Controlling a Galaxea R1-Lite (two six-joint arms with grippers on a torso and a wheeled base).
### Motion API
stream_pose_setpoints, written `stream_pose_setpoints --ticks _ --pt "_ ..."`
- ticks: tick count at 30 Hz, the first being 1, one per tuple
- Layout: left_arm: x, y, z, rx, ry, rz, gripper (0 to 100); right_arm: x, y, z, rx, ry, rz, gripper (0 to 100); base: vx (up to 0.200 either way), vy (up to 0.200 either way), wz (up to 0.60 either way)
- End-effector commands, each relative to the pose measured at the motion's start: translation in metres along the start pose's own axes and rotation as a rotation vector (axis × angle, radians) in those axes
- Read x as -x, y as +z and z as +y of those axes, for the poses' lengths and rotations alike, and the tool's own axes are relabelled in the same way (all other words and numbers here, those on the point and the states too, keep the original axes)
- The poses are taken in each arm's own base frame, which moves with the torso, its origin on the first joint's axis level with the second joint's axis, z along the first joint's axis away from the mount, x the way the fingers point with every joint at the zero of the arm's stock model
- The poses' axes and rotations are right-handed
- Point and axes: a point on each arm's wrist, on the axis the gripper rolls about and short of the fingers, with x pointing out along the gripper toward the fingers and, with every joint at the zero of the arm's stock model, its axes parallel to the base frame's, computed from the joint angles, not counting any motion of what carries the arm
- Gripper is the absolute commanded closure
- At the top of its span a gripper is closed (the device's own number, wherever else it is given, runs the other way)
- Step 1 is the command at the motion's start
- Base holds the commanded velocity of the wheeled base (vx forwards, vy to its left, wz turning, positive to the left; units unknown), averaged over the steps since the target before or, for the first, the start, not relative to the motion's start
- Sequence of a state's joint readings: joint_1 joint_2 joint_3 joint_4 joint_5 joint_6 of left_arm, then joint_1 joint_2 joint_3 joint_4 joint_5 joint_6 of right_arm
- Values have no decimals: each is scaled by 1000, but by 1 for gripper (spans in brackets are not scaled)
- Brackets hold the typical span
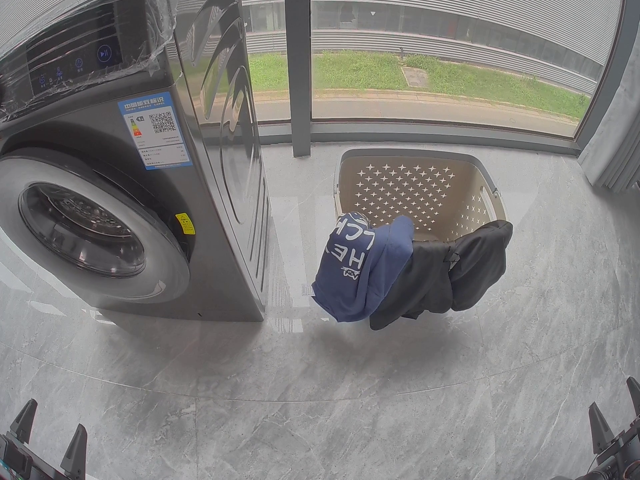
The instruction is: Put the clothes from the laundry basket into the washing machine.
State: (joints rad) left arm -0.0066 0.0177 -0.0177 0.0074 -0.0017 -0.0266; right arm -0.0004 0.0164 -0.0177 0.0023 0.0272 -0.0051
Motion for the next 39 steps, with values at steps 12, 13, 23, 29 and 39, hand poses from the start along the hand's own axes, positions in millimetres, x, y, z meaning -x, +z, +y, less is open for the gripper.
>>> stream_pose_setpoints --ticks 12,13,23,29,39 --pt "0 -4 0 3 1 3 0 -1 -5 0 1 -1 7 0 0 -200 0" --pt "0 -4 0 3 1 3 0 -1 -5 0 1 -1 7 0 0 -200 0" --pt "0 -4 0 4 1 3 0 0 -4 0 1 -1 4 0 0 -20 0" --pt "0 -4 0 3 1 3 0 0 -4 0 1 -1 4 0 200 0 0" --pt "0 -4 0 4 1 3 0 0 -4 0 1 1 4 0 200 0 0"
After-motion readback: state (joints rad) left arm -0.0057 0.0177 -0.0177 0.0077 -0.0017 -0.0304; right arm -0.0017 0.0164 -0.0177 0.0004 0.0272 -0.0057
